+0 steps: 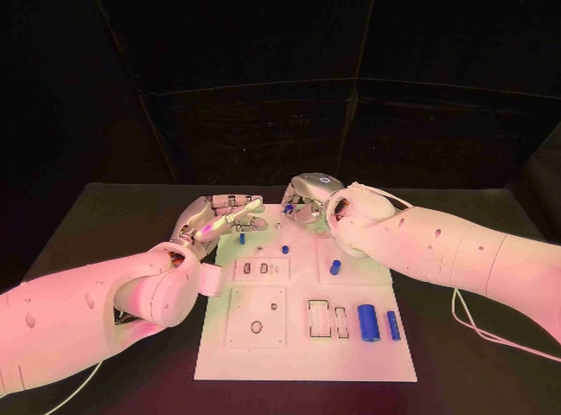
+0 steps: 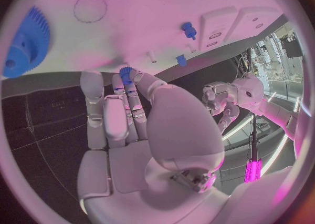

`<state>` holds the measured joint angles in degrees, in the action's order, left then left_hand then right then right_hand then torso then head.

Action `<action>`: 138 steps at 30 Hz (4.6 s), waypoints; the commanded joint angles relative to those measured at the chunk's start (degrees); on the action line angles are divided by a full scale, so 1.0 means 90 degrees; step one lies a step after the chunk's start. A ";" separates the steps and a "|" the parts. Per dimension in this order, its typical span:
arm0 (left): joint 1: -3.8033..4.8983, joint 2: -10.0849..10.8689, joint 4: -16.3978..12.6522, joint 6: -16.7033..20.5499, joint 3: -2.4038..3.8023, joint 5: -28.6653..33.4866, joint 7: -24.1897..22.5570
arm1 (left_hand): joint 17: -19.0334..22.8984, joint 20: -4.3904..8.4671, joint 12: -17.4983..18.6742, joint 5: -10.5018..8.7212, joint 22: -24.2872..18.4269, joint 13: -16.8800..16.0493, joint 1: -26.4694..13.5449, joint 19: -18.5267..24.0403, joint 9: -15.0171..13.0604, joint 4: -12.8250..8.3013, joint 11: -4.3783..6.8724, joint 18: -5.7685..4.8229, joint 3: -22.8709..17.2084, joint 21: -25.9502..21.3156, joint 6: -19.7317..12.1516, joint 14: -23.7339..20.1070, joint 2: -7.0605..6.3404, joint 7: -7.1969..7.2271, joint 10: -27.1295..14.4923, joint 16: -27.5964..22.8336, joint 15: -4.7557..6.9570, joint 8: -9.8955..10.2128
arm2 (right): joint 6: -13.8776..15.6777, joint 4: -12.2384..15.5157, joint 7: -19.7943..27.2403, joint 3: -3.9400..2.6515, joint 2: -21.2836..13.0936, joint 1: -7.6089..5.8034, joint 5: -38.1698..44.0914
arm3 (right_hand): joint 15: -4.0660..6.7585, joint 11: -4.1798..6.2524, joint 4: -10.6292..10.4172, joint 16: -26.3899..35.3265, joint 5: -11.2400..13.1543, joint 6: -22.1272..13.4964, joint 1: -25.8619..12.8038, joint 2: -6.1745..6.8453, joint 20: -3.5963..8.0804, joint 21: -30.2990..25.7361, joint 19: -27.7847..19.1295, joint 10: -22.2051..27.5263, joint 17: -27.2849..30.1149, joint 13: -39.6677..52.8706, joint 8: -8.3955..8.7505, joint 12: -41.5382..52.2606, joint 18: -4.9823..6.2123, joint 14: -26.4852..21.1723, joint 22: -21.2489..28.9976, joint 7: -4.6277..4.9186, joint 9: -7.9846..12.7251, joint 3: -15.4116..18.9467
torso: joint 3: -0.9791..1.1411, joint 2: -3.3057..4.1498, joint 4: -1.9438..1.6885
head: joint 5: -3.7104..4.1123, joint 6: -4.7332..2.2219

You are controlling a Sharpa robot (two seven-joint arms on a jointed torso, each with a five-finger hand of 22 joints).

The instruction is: Assemble the parts on the task board

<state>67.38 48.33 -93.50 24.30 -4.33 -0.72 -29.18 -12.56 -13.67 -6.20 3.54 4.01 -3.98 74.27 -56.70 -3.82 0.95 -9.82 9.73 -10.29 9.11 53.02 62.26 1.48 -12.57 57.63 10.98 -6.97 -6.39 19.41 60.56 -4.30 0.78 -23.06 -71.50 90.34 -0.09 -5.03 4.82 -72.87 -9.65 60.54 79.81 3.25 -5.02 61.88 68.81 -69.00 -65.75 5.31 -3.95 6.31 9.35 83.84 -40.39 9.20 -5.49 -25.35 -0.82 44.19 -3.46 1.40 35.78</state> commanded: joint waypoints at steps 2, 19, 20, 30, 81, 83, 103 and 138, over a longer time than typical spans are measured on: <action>0.0012 -0.0005 -0.0005 -0.0085 0.0007 -0.0015 -0.0023 | -0.0005 0.0010 0.0025 0.0003 -0.0006 0.0005 -0.0041 -0.0037 0.0004 0.0013 -0.0024 0.0086 -0.0004 -0.0027 0.0022 -0.0005 -0.0015 -0.0042 0.0011 -0.0044 -0.0029 0.0027 | -0.0102 -0.0050 0.0036 -0.0006 0.0049 -0.0014 0.0000 | 0.0005 0.0004 -0.0015 -0.0037 0.0036 -0.0025 -0.0020 0.0037 -0.0030 0.0042 0.0000 0.0038 -0.0010 0.0011 0.0023 -0.0009 -0.0052 0.0229 -0.0004 0.0025 0.0007 -0.0022 | -0.0007 0.0015 -0.0010 | -0.0013 0.0008; 0.0018 -0.0011 0.0023 -0.0095 0.0007 -0.0015 -0.0008 | -0.0005 0.0010 0.0025 0.0003 -0.0006 0.0005 -0.0041 -0.0037 0.0004 0.0013 -0.0024 0.0086 -0.0004 -0.0027 0.0022 -0.0005 -0.0015 -0.0042 0.0011 -0.0044 -0.0029 0.0027 | -0.0176 -0.0146 0.0026 -0.0006 0.0150 -0.0014 0.0055 | -0.0002 -0.0003 -0.0020 -0.0063 0.0038 -0.0047 -0.0030 0.0054 -0.0036 0.0053 -0.0010 0.0064 -0.0037 0.0007 0.0029 -0.0026 -0.0051 0.0236 -0.0010 0.0028 0.0013 -0.0040 | 0.0008 0.0025 -0.0005 | -0.0042 0.0009; 0.0019 -0.0012 0.0024 -0.0095 0.0007 -0.0015 -0.0007 | -0.0005 0.0010 0.0025 0.0003 -0.0006 0.0005 -0.0041 -0.0037 0.0004 0.0013 -0.0024 0.0086 -0.0004 -0.0027 0.0022 -0.0005 -0.0015 -0.0042 0.0011 -0.0044 -0.0029 0.0027 | -0.0208 -0.0157 0.0018 -0.0006 0.0158 -0.0014 0.0053 | -0.0006 -0.0007 -0.0025 -0.0062 0.0043 -0.0061 -0.0039 0.0066 -0.0038 0.0055 -0.0018 0.0077 -0.0032 0.0005 0.0032 -0.0034 -0.0050 0.0235 -0.0010 0.0031 0.0016 -0.0045 | 0.0004 0.0026 -0.0006 | -0.0043 0.0009; 0.0028 -0.0014 0.0030 -0.0110 0.0007 -0.0015 -0.0001 | -0.0015 0.0010 0.0030 0.0003 -0.0007 0.0004 -0.0038 -0.0043 0.0003 0.0003 -0.0024 0.0086 -0.0001 -0.0034 0.0024 -0.0003 -0.0020 -0.0043 0.0014 -0.0047 -0.0029 0.0031 | -0.0356 -0.0218 -0.0061 -0.0006 0.0207 -0.0014 0.0055 | -0.0101 -0.0113 -0.0112 0.0090 0.0099 -0.0343 -0.0172 0.0216 -0.0116 -0.0133 -0.0302 0.0445 0.0192 -0.0073 0.0057 -0.0229 0.0004 0.0119 0.0333 0.0117 0.0079 -0.0094 | 0.0007 0.0027 -0.0005 | -0.0056 0.0030; 0.0046 -0.0011 0.0194 -0.0225 0.0004 -0.0013 0.0087 | -0.0036 0.0011 0.0044 0.0006 -0.0009 0.0003 -0.0011 -0.0056 0.0003 -0.0029 -0.0023 0.0086 -0.0013 -0.0049 0.0023 -0.0003 -0.0013 -0.0041 0.0016 -0.0056 -0.0029 0.0044 | -0.0425 0.1426 -0.1153 -0.0006 -0.1948 -0.0029 -0.1389 | -0.0098 -0.0051 -0.1680 -0.1903 -0.0531 -0.1547 -0.0214 0.0198 -0.0199 0.2262 0.1486 -0.0991 -0.2695 0.7536 -0.0192 0.8031 -0.0644 0.0684 -0.3509 0.0151 0.0139 0.2622 | 0.0042 0.0000 0.0116 | 0.0026 -0.0010; 0.0046 -0.0015 0.0205 -0.0229 0.0004 -0.0013 0.0089 | -0.0036 0.0011 0.0044 0.0006 -0.0009 0.0003 -0.0011 -0.0056 0.0003 -0.0029 -0.0023 0.0086 -0.0013 -0.0049 0.0023 -0.0003 -0.0013 -0.0041 0.0016 -0.0056 -0.0029 0.0044 | -0.0393 0.1411 -0.1178 -0.0006 -0.1932 -0.0029 -0.1380 | -0.0101 -0.0054 -0.1672 -0.1903 -0.0536 -0.1543 -0.0195 0.0179 -0.0202 0.2288 0.1507 -0.1016 -0.2695 0.7576 -0.0203 0.8059 -0.0653 0.0684 -0.3559 0.0153 0.0139 0.2618 | 0.0045 0.0001 0.0120 | 0.0027 -0.0007; 0.0045 -0.0026 0.0240 -0.0264 0.0004 -0.0013 0.0112 | -0.0036 0.0011 0.0044 0.0006 -0.0009 0.0003 -0.0011 -0.0056 0.0003 -0.0029 -0.0023 0.0086 -0.0013 -0.0049 0.0023 -0.0003 -0.0013 -0.0041 0.0016 -0.0056 -0.0029 0.0044 | -0.0850 0.1365 -0.1365 -0.0007 -0.1852 -0.0029 -0.1205 | -0.0099 -0.0041 -0.1456 -0.1903 -0.0369 -0.1441 0.0062 0.0021 -0.0210 0.2387 0.1558 -0.1198 -0.2695 0.7894 -0.0341 0.8266 -0.0679 0.0684 -0.3723 0.0134 0.0142 0.2539 | 0.0037 0.0000 0.0116 | 0.0044 0.0023; 0.0046 -0.0010 0.0234 -0.0406 0.0004 -0.0013 0.0152 | -0.0051 0.0012 0.0054 0.0006 -0.0011 0.0003 0.0004 -0.0062 0.0003 -0.0047 -0.0022 0.0085 -0.0025 -0.0063 0.0023 -0.0007 0.0003 -0.0038 0.0018 -0.0066 -0.0029 0.0052 | -0.0144 0.1415 -0.1600 -0.0005 -0.1675 -0.0026 0.0019 | 0.0092 0.0145 -0.0991 -0.1903 -0.0151 -0.0523 0.0295 -0.0300 -0.0048 0.2528 0.1665 -0.1568 -0.2695 0.8371 -0.0725 0.8543 -0.0731 0.0684 -0.4009 -0.0073 0.0093 0.1850 | 0.0039 -0.0002 0.0115 | 0.0042 0.0060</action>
<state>67.69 48.21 -91.30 21.73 -4.35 -0.71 -27.62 -12.97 -13.53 -5.99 3.54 4.01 -3.99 74.28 -56.84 -3.82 0.79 -9.82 9.72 -10.45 8.88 53.14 62.26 1.49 -12.68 57.62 10.59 -6.98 -6.23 16.70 73.06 -18.52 0.69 -38.12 -71.71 88.10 0.23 -3.68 -4.08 -89.74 -10.97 54.71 82.28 1.12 -5.78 84.31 83.61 -82.62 -74.91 74.93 -10.34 82.92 3.06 83.93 -74.94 9.29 -4.49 -8.25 -0.45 44.19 -2.40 1.83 36.34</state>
